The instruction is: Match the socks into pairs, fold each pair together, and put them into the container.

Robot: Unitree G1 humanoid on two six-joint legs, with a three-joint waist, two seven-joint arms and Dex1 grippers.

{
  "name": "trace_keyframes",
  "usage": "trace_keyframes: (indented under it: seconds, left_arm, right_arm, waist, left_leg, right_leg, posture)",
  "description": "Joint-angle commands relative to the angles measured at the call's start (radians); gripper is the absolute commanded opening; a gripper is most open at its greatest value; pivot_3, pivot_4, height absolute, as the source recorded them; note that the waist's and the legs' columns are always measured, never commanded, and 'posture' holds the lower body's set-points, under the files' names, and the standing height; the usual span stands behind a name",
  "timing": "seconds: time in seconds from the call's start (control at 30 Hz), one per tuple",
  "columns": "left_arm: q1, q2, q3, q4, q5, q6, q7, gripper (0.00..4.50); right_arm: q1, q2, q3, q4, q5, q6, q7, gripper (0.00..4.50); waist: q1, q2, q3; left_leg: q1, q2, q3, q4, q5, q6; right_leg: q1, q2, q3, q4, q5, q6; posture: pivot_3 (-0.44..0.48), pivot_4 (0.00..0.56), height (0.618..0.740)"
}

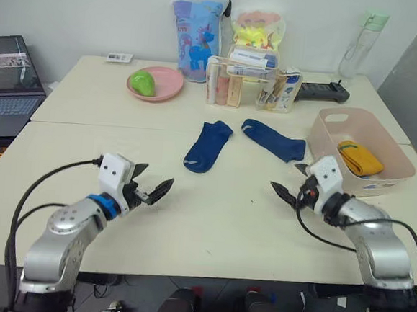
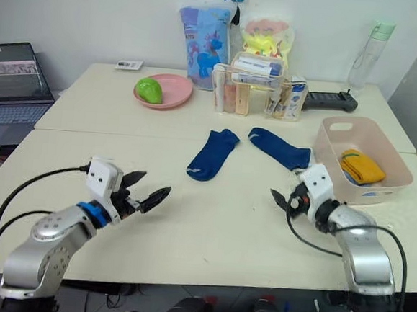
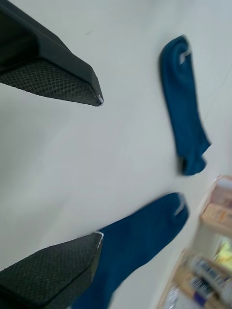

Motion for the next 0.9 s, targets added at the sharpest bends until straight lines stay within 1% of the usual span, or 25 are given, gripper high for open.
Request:
trace_keyframes:
  seconds: [0.03, 0.1, 0.23, 0.37, 0.47, 0.57, 0.67, 0.73, 0.8, 0.83, 0.9]
  left_arm:
    - [0.087, -0.025, 0.017, -0.033, 0.034, -0.102, 0.016, 4.5]
    - [0.137, -0.033, 0.005, -0.026, 0.056, -0.151, 0.01, 4.5]
    - [0.232, -0.081, 0.019, 0.0, 0.06, -0.226, 0.023, 4.5]
    - [0.241, -0.082, 0.026, -0.009, 0.055, -0.243, 0.025, 4.5]
    - [0.219, -0.077, 0.011, -0.003, 0.059, -0.243, 0.022, 4.5]
    - [0.175, -0.068, -0.028, -0.013, 0.081, -0.243, 0.011, 4.5]
    - [0.072, -0.074, -0.073, -0.005, 0.082, -0.207, 0.02, 4.5]
    - [0.03, -0.075, -0.103, 0.007, 0.096, -0.2, 0.024, 4.5]
    - [-0.057, -0.07, -0.178, 0.049, 0.156, -0.195, 0.021, 4.5]
    - [-0.122, -0.084, -0.218, 0.094, 0.189, -0.196, 0.032, 4.5]
    - [-0.209, -0.112, -0.264, 0.176, 0.241, -0.208, 0.06, 4.5]
  right_arm:
    - [0.121, 0.04, -0.012, -0.057, -0.024, -0.066, -0.083, 4.49]
    - [0.176, 0.052, -0.006, -0.064, -0.039, -0.11, -0.108, 4.49]
    - [0.295, 0.112, 0.042, -0.092, -0.064, -0.206, -0.168, 4.49]
    - [0.304, 0.123, 0.063, -0.091, -0.062, -0.235, -0.172, 4.49]
    - [0.268, 0.115, 0.059, -0.074, -0.039, -0.242, -0.154, 4.49]
    - [0.223, 0.094, 0.058, -0.06, -0.022, -0.229, -0.127, 4.49]
    - [0.158, 0.088, 0.056, -0.071, 0.031, -0.181, -0.092, 4.49]
    - [0.138, 0.079, 0.063, -0.072, 0.046, -0.165, -0.076, 4.49]
    - [0.096, 0.059, 0.077, -0.072, 0.052, -0.129, -0.054, 4.49]
    - [0.067, 0.054, 0.083, -0.076, 0.061, -0.106, -0.045, 4.49]
    - [0.033, 0.048, 0.088, -0.079, 0.072, -0.082, -0.037, 4.49]
  waist:
    - [0.0, -0.001, -0.001]
    - [-0.001, -0.001, -0.001]
    - [-0.001, 0.0, -0.002]
    - [-0.001, -0.001, -0.003]
    - [-0.001, -0.001, -0.003]
    - [-0.001, -0.001, -0.003]
    - [-0.001, -0.001, -0.002]
    - [-0.001, -0.001, -0.003]
    - [-0.001, -0.001, -0.003]
    - [0.0, -0.001, -0.002]
    - [0.001, -0.002, -0.003]
  left_leg:
    - [0.002, 0.0, 0.001, -0.003, 0.0, 0.0]
    - [0.003, 0.001, 0.002, -0.004, 0.0, 0.0]
    - [0.005, 0.001, 0.003, -0.006, 0.0, 0.0]
    - [0.005, 0.001, 0.002, -0.006, 0.0, 0.0]
    - [0.005, 0.001, 0.002, -0.006, 0.0, 0.0]
    - [0.005, 0.001, 0.002, -0.006, 0.0, 0.0]
    - [0.005, 0.001, 0.002, -0.006, 0.0, 0.0]
    - [0.005, 0.001, 0.002, -0.006, 0.0, 0.0]
    - [0.005, 0.001, 0.002, -0.006, 0.0, 0.0]
    - [0.005, 0.001, 0.002, -0.006, 0.0, 0.0]
    - [0.005, 0.001, 0.002, -0.005, 0.0, 0.0]
  right_leg:
    - [0.001, 0.0, 0.001, -0.001, 0.0, 0.0]
    - [0.0, 0.0, 0.001, 0.0, 0.0, 0.0]
    - [0.001, 0.0, 0.002, 0.0, -0.001, 0.0]
    - [0.002, 0.0, 0.002, 0.0, -0.001, 0.0]
    - [0.002, 0.0, 0.002, -0.001, -0.001, 0.0]
    - [0.002, 0.0, 0.001, -0.001, -0.001, 0.0]
    - [0.002, 0.0, 0.001, -0.001, -0.001, 0.0]
    - [0.002, 0.0, 0.001, -0.001, -0.001, 0.0]
    - [0.002, 0.0, 0.001, -0.001, -0.001, 0.0]
    - [0.002, 0.0, 0.001, -0.001, -0.001, 0.0]
    - [0.002, 0.001, 0.001, 0.0, 0.0, 0.0]
  posture:
    - [0.0, 0.15, 0.74]
    - [0.0, 0.15, 0.74]
    - [0.0, 0.15, 0.74]
    - [0.0, 0.15, 0.74]
    - [0.0, 0.15, 0.74]
    - [0.0, 0.15, 0.74]
    - [0.0, 0.15, 0.74]
    - [0.0, 0.15, 0.74]
    - [0.0, 0.15, 0.74]
    - [0.0, 0.15, 0.74]
    - [0.0, 0.15, 0.74]
